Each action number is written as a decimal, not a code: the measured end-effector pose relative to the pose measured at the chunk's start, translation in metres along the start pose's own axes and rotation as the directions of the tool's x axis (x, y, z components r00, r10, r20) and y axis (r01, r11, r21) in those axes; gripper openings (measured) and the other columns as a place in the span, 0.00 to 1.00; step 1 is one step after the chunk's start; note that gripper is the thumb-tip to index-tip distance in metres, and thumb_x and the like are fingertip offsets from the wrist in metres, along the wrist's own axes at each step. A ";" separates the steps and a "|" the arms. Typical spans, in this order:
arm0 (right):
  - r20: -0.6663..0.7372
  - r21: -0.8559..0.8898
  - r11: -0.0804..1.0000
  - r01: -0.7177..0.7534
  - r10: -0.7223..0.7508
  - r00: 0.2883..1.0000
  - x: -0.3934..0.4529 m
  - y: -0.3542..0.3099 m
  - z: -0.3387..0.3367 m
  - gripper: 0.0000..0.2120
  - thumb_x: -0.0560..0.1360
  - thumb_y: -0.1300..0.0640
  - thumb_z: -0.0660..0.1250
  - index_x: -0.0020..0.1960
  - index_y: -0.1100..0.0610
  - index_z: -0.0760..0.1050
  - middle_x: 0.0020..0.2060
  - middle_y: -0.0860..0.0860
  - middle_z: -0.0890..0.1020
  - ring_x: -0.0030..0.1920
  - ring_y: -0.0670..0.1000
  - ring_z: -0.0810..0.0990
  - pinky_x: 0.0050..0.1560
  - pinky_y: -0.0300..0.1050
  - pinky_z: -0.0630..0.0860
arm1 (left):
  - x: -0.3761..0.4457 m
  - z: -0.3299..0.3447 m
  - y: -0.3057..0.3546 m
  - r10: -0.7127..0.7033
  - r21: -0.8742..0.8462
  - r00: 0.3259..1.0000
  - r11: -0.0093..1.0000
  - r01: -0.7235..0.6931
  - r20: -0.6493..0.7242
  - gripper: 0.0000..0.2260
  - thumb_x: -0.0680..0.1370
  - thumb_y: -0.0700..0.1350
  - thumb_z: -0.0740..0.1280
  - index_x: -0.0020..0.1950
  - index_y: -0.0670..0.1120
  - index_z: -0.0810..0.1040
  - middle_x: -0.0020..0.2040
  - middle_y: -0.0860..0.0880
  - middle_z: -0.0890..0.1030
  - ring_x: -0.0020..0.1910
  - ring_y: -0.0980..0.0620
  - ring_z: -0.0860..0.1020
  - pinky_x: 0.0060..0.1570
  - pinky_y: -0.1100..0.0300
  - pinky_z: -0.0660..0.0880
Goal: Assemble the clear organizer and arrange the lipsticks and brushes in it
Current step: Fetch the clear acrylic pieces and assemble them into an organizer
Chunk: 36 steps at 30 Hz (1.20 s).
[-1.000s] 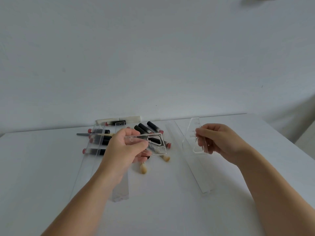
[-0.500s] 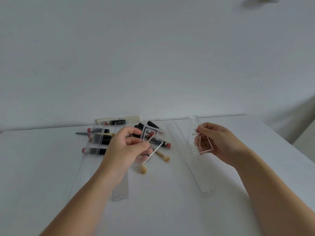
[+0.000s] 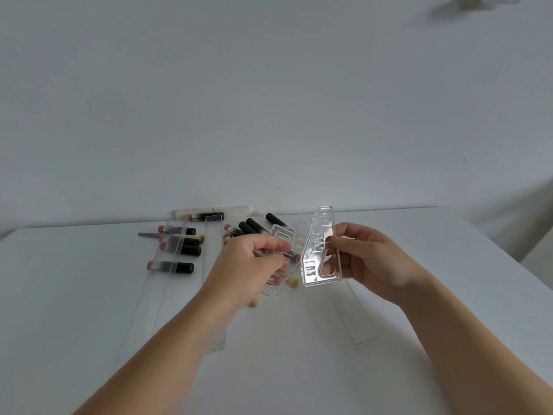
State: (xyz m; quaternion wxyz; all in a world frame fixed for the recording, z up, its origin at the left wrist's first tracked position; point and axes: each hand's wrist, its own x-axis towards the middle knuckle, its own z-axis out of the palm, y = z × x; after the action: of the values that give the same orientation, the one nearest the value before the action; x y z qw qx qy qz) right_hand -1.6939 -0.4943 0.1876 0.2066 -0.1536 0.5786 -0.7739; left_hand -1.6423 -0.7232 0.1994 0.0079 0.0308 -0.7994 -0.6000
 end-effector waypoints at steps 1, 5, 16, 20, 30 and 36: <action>-0.010 0.005 1.000 0.012 -0.012 1.000 0.000 0.000 0.002 0.03 0.75 0.61 0.70 0.43 0.57 0.82 0.45 0.62 0.85 0.38 0.59 0.85 0.41 0.51 0.82 | -0.001 0.002 0.002 -0.007 0.003 1.000 1.000 0.007 0.004 0.10 0.71 0.47 0.68 0.46 0.60 0.86 0.40 0.53 0.87 0.39 0.50 0.86 0.44 0.37 0.82; -0.132 0.060 0.990 0.130 -0.121 0.984 -0.001 0.001 0.011 0.03 0.69 0.63 0.74 0.37 0.60 0.81 0.48 0.64 0.84 0.43 0.60 0.85 0.42 0.51 0.82 | -0.002 0.011 0.000 -0.020 -0.059 1.000 0.998 0.020 -0.005 0.12 0.70 0.60 0.67 0.47 0.58 0.86 0.42 0.49 0.87 0.44 0.36 0.84 0.33 0.54 0.71; 0.055 -0.732 0.513 0.448 -0.612 0.789 -0.009 0.017 0.047 0.10 0.70 0.60 0.77 0.47 0.48 0.87 0.38 0.45 0.74 0.41 0.44 0.74 0.42 0.33 0.68 | 0.001 0.018 0.004 -0.220 -0.580 0.965 0.772 0.260 0.139 0.16 0.80 0.49 0.68 0.58 0.37 0.82 0.52 0.38 0.84 0.45 0.43 0.82 0.52 0.46 0.78; 0.162 -0.828 0.355 0.433 -0.588 0.793 -0.007 0.017 0.041 0.14 0.71 0.65 0.76 0.53 0.50 0.86 0.43 0.45 0.77 0.46 0.47 0.77 0.48 0.36 0.72 | 0.007 0.013 -0.005 -0.222 -0.555 0.973 0.802 0.222 0.068 0.10 0.81 0.43 0.68 0.54 0.37 0.84 0.48 0.41 0.85 0.43 0.43 0.84 0.49 0.48 0.78; -0.357 -0.919 0.215 -0.331 -0.096 0.929 0.004 0.021 0.017 0.43 0.68 0.33 0.70 0.77 0.46 0.59 0.59 0.48 0.77 0.59 0.52 0.77 0.54 0.49 0.74 | 0.005 0.016 -0.012 -0.226 -0.419 0.974 0.883 0.211 0.014 0.07 0.79 0.41 0.69 0.53 0.39 0.83 0.45 0.41 0.87 0.48 0.38 0.86 0.49 0.42 0.81; -0.448 -0.880 0.231 -0.414 -0.120 0.886 0.008 0.019 0.013 0.24 0.67 0.42 0.68 0.60 0.51 0.76 0.44 0.45 0.79 0.46 0.51 0.78 0.42 0.45 0.73 | 0.001 0.020 0.001 -0.196 -0.365 0.981 0.914 0.180 -0.006 0.05 0.79 0.40 0.68 0.49 0.40 0.82 0.43 0.43 0.87 0.48 0.38 0.86 0.44 0.47 0.82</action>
State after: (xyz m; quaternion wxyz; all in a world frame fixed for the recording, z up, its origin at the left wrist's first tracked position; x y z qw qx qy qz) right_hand -1.6917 -0.5140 0.1731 0.0108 -0.0170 0.9700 -0.2423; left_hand -1.6443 -0.7036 0.1946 -0.0275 0.1182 -0.6680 -0.7342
